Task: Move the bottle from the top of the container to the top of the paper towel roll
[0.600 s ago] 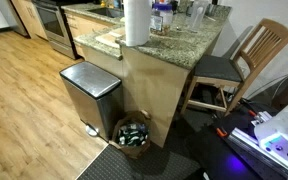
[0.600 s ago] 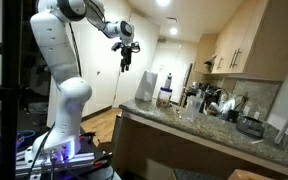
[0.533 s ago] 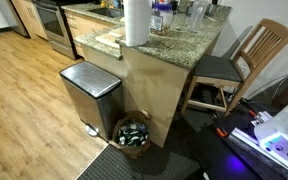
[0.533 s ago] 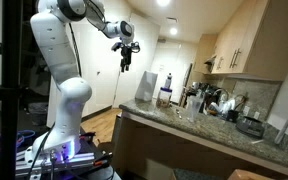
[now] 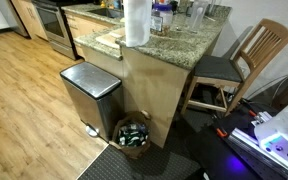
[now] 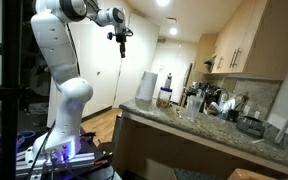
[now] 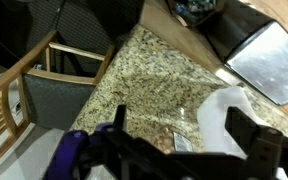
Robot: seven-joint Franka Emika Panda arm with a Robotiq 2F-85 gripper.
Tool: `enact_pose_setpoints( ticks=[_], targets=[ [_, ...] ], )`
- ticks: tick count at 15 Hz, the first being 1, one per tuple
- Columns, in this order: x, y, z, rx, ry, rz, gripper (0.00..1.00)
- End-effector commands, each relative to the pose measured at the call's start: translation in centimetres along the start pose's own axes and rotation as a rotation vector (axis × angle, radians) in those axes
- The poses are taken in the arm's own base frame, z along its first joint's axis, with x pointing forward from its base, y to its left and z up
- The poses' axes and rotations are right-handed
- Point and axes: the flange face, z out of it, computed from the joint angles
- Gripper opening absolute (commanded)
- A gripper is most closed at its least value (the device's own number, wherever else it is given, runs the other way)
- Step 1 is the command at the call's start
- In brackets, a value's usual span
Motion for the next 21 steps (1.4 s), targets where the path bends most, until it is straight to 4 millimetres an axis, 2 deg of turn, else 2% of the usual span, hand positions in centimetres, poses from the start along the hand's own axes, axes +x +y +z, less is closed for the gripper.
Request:
enact_pose_setpoints(
  ticks=[1,2,3,4,5,6,7,10,13,14,15,17,19,20,21],
  targets=[
    [-0.7,-1.0,-2.4,0.031,0.039,0.043,1.0],
    [-1.5,-1.8,-4.4,0.061,0.07,0.072,1.0],
    [-1.9,-2.3,-5.4,0.078,0.085,0.085,1.0],
    [-1.9,-2.5,-5.7,0.084,0.087,0.092,1.0],
    [-0.9,-2.2,-5.3,0.061,0.122,0.088,1.0],
    [1.4,-1.8,-5.5,0.091,0.144,0.153,1.0],
    [4.9,-1.0,-6.0,0.133,0.13,0.247,1.0],
    [11.7,2.1,-7.1,0.19,0.107,0.401,1.0],
    [19.1,5.6,-6.1,0.206,0.065,0.567,1.0],
    [20.3,6.2,-5.9,0.206,0.046,0.619,1.0],
    [17.6,6.0,-6.2,0.194,0.093,0.541,1.0],
    [20.3,6.6,-5.4,0.201,0.074,0.595,1.0],
    [20.2,6.1,-4.7,0.179,0.065,0.584,1.0],
    [21.4,6.2,-4.2,0.197,0.049,0.65,1.0],
    [23.5,6.6,-3.8,0.239,-0.003,0.738,1.0]
  ],
)
